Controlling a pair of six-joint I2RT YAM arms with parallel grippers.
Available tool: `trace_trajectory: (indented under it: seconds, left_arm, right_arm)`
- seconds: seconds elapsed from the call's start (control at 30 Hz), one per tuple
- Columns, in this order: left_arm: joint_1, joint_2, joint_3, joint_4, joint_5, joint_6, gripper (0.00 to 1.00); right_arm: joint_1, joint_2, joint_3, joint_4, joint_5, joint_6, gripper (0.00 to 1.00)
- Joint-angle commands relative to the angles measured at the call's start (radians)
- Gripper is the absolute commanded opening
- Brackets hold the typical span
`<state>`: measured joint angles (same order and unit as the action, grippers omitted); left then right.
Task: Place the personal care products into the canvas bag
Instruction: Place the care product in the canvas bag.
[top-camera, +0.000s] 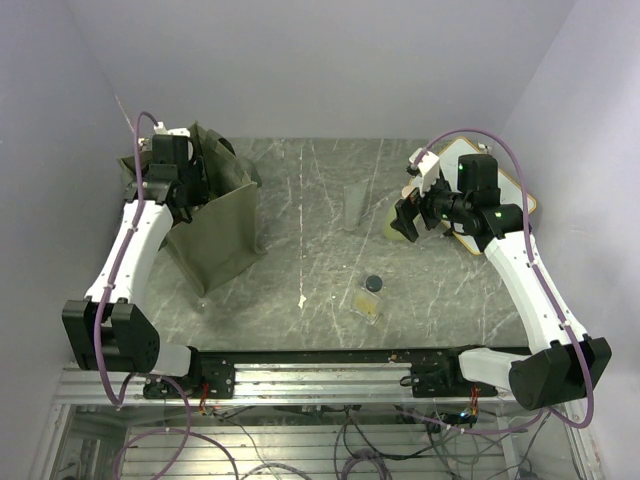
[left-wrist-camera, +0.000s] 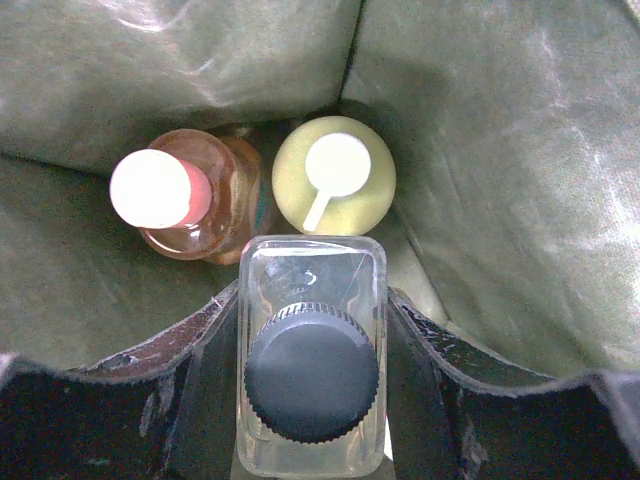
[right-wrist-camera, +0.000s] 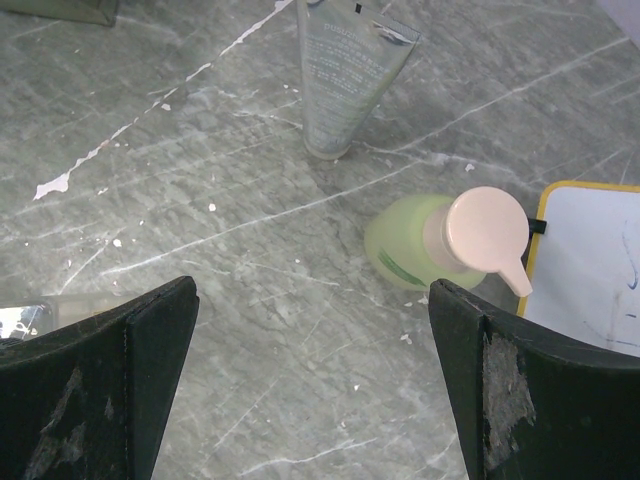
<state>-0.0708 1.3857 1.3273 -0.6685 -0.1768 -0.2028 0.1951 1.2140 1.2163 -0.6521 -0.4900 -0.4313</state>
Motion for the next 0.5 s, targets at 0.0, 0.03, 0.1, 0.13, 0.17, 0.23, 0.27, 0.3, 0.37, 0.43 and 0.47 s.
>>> trace_trajectory:
  seconds: [0.0, 0.03, 0.1, 0.13, 0.17, 0.23, 0.27, 0.3, 0.37, 0.43, 0.47]
  left_arm:
    - [-0.031, -0.008, 0.014, 0.169, -0.023, -0.059, 0.08]
    - [-0.033, -0.003, 0.010, 0.172, -0.026, -0.061, 0.09]
    - [-0.035, 0.004, 0.005, 0.176, -0.029, -0.064, 0.09]
    - [-0.035, 0.009, 0.003, 0.177, -0.030, -0.064, 0.10]
    - [-0.036, 0.014, -0.001, 0.181, -0.025, -0.063, 0.10]
    - [-0.037, 0.021, -0.009, 0.188, -0.008, -0.059, 0.11]
    - [-0.037, 0.024, -0.016, 0.194, 0.009, -0.054, 0.11]
    - [-0.037, 0.025, -0.025, 0.202, 0.018, -0.053, 0.12]
    - [-0.037, 0.029, -0.044, 0.216, 0.027, -0.051, 0.14]
    - [-0.037, 0.037, -0.057, 0.222, 0.033, -0.051, 0.14]
    - [-0.037, 0.042, -0.061, 0.223, 0.038, -0.049, 0.15]
  right_arm:
    - [0.011, -0.001, 0.005, 0.010, -0.001, -0.015, 1.00]
    - [0.012, -0.003, 0.002, 0.012, 0.000, -0.015, 1.00]
    - [0.012, -0.005, -0.001, 0.011, 0.002, -0.015, 1.00]
    - [0.013, -0.006, -0.002, 0.013, 0.004, -0.015, 1.00]
    - [0.014, -0.008, -0.003, 0.013, 0.004, -0.015, 1.00]
    - [0.015, -0.012, -0.004, 0.012, 0.005, -0.015, 1.00]
    - [0.015, -0.014, -0.006, 0.013, 0.007, -0.016, 1.00]
    - [0.015, -0.014, -0.005, 0.012, 0.008, -0.017, 1.00]
    - [0.016, -0.017, -0.005, 0.010, 0.012, -0.017, 1.00]
    - [0.017, -0.017, -0.004, 0.009, 0.014, -0.018, 1.00]
    - [0.018, -0.017, -0.004, 0.009, 0.014, -0.017, 1.00]
